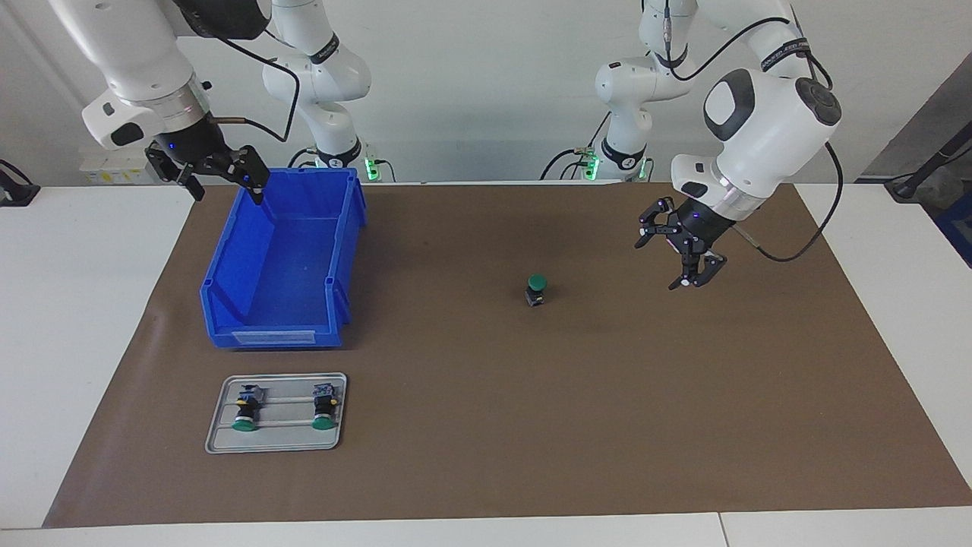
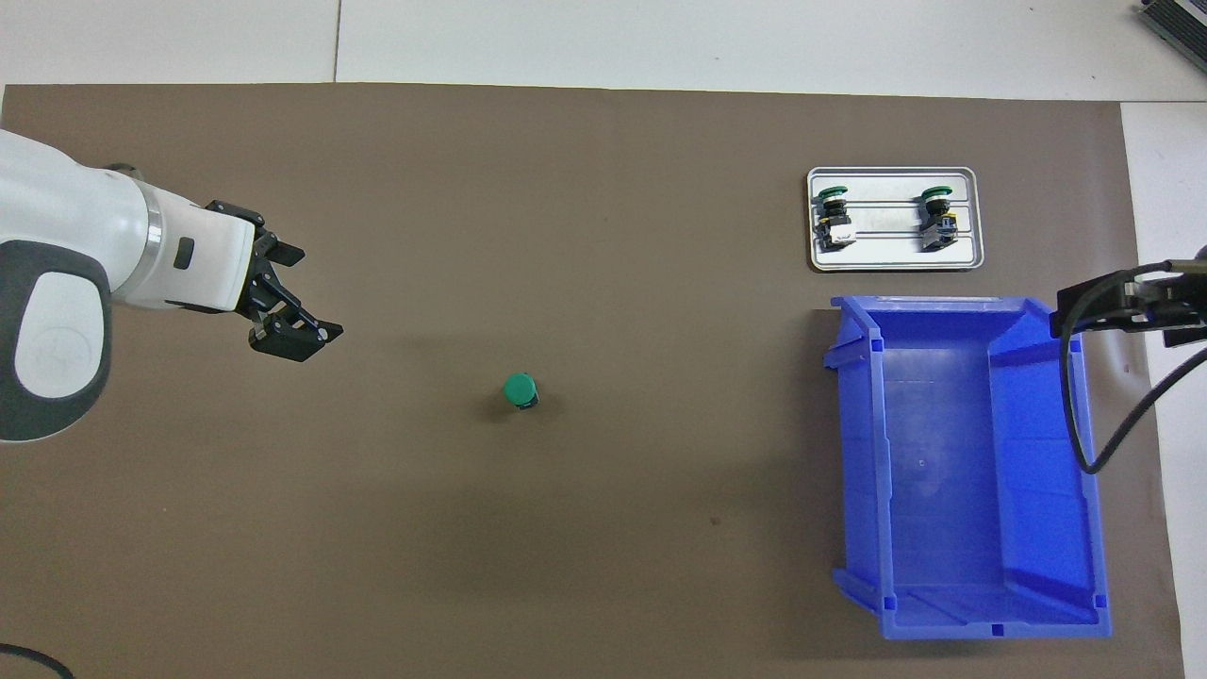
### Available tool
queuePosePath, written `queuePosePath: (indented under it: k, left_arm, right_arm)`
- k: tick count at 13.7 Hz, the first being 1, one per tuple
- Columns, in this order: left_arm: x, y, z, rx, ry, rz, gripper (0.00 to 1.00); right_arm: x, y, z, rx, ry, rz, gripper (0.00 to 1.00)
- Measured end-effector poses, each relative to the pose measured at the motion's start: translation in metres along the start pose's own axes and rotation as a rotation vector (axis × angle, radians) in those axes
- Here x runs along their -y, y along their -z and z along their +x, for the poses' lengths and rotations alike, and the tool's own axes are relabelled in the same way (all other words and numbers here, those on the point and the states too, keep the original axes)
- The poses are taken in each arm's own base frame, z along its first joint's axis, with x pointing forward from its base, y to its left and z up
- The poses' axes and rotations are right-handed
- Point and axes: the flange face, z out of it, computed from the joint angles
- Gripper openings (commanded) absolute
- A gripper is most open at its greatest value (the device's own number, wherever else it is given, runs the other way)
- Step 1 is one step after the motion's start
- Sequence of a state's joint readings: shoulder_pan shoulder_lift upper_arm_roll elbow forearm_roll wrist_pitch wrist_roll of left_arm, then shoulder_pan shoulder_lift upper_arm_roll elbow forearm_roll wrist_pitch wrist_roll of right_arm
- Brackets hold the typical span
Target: Place and press button with both arms
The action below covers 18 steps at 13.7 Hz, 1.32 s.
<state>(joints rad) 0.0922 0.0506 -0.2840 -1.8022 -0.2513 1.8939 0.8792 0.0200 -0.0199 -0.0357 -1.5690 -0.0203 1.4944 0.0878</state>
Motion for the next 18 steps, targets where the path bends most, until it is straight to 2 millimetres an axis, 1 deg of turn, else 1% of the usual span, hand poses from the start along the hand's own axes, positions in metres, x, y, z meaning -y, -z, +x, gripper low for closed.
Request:
queuePosePath:
  k: [3,6,8,9,10,12,14,15,17,18]
  left_arm:
    - [-0.019,0.005,0.015,0.040,0.345,0.036,1.00]
    - [-0.043,0.000,0.033,0.051,0.686,0.053,1.00]
    - [-0.061,-0.006,0.045,0.063,0.866,0.053,1.00]
    - [-0.072,-0.009,0.053,0.068,0.926,0.053,1.00]
    - [-0.086,-0.012,0.062,0.073,0.948,0.053,1.00]
    - [-0.116,-0.019,0.080,0.077,0.933,0.051,1.00]
    - [-0.138,-0.027,0.092,0.060,0.948,0.053,0.99]
    - [-0.147,-0.033,0.096,0.058,0.982,0.057,0.97]
    - [-0.160,-0.041,0.100,0.065,1.015,0.086,0.74]
    - [-0.162,-0.046,0.099,0.074,1.018,0.102,0.65]
  right_arm:
    - [0.000,0.000,0.000,0.000,0.000,0.000,1.00]
    - [0.000,0.000,0.000,0.000,0.000,0.000,1.00]
    - [0.000,0.000,0.000,0.000,0.000,0.000,1.00]
    - [0.000,0.000,0.000,0.000,0.000,0.000,1.00]
    - [0.000,0.000,0.000,0.000,0.000,0.000,1.00]
    - [0.000,0.000,0.000,0.000,0.000,0.000,1.00]
    - [0.000,0.000,0.000,0.000,0.000,0.000,1.00]
    - [0.000,0.000,0.000,0.000,0.000,0.000,1.00]
    - [0.000,0.000,0.000,0.000,0.000,0.000,1.00]
    - [0.000,0.000,0.000,0.000,0.000,0.000,1.00]
